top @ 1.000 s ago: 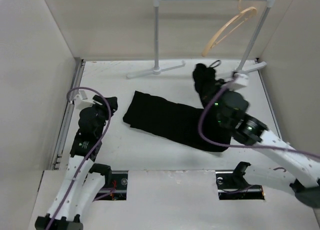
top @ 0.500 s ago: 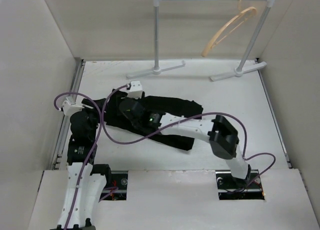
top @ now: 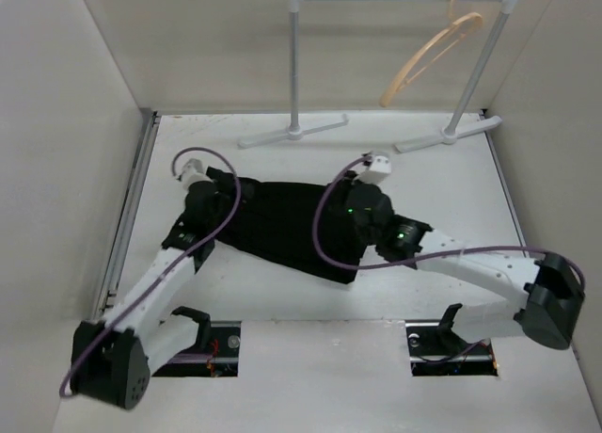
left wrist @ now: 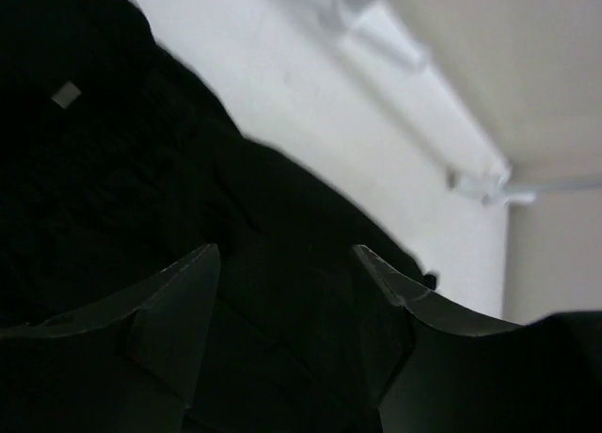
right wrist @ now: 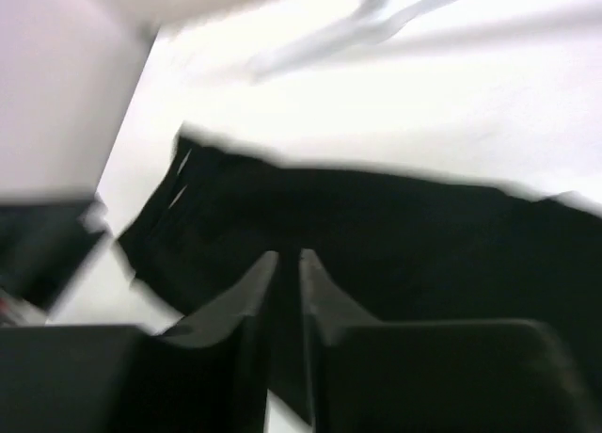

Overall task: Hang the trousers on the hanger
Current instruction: Fold the trousers

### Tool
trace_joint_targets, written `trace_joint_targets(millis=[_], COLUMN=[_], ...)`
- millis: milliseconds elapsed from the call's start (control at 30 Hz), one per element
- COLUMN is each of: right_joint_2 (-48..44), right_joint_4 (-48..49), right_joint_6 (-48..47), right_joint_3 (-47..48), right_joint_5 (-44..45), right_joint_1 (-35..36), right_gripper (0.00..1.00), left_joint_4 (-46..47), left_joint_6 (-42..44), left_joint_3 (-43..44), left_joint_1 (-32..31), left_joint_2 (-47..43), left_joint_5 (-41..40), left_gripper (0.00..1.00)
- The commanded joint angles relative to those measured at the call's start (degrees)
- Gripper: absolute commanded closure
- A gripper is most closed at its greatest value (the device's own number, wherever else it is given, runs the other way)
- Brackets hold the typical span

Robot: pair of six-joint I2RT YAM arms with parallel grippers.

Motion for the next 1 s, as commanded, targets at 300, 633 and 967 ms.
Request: trace_joint_targets(millis=[300, 633, 967], right_joint_2=[-7.36, 9.68, 4.61], right_joint_4=[2.74, 19.67, 15.94], right_joint_6=[15.90, 14.51, 8.80], right_joint_3=[-26.23, -23.69, -20.53], right_joint_5=[-1.75, -9.21, -17.31], right_joint_1=[-7.20, -16.68, -26.72], right_gripper=[0.18, 0.29, 0.36], left_joint_4=[20.09, 22.21, 6.84], left_joint_6=[-0.35, -2.37, -2.99], left_joint_3=[-4.94, -13.11, -14.19], left_joint_1=[3.00, 7.32, 5.13], left_joint_2=[25.24, 25.61, 2.42], left_joint_5=[-5.50, -7.79, -11.31], left_gripper=[0.47, 0.48, 0.27])
